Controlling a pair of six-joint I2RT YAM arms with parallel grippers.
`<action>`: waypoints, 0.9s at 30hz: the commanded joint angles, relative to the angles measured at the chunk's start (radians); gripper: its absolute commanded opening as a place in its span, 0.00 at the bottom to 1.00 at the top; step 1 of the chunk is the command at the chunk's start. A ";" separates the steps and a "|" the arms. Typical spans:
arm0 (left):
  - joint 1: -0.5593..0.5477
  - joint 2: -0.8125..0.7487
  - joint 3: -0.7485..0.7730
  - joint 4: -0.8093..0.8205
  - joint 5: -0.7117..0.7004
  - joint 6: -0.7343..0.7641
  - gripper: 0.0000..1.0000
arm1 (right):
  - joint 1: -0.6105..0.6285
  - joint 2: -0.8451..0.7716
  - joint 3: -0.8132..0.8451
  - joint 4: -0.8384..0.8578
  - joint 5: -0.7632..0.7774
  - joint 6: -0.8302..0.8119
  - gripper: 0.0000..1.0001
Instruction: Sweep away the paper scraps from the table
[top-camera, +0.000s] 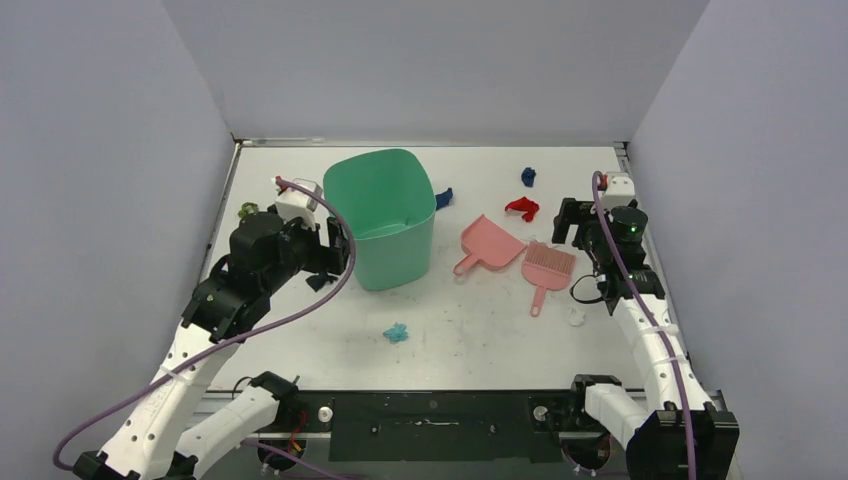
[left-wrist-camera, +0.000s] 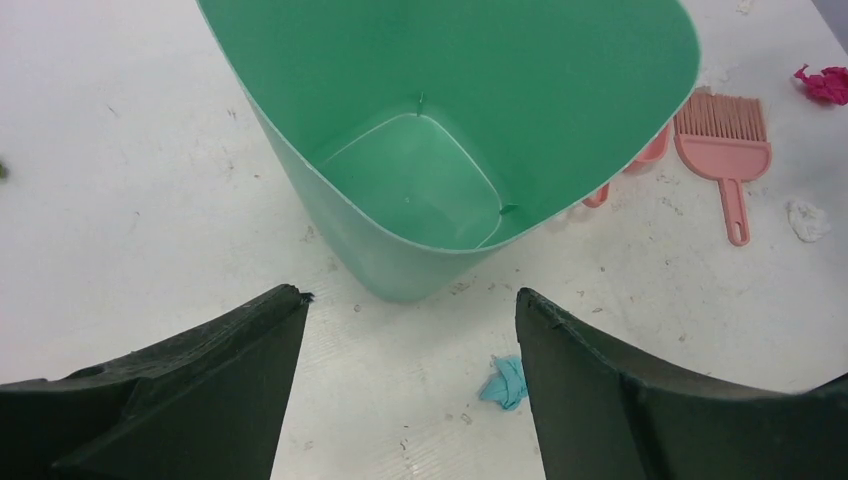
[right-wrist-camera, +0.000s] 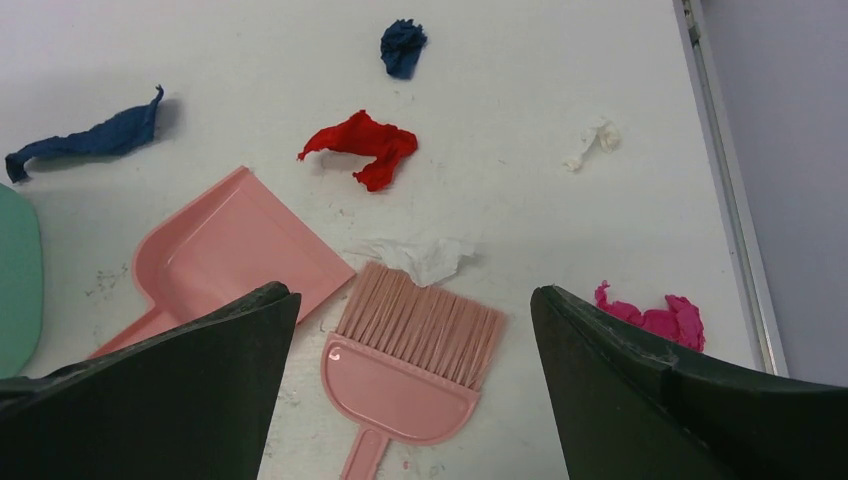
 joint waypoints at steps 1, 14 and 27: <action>-0.006 -0.048 0.003 0.046 0.000 -0.006 0.75 | -0.002 0.013 -0.011 0.074 0.025 -0.026 0.90; -0.046 0.084 0.224 0.096 0.142 -0.026 0.73 | -0.031 -0.015 -0.054 0.016 -0.387 -0.295 0.90; -0.567 0.497 0.494 -0.025 -0.030 0.139 0.68 | -0.044 -0.012 -0.049 0.042 -0.287 -0.242 0.97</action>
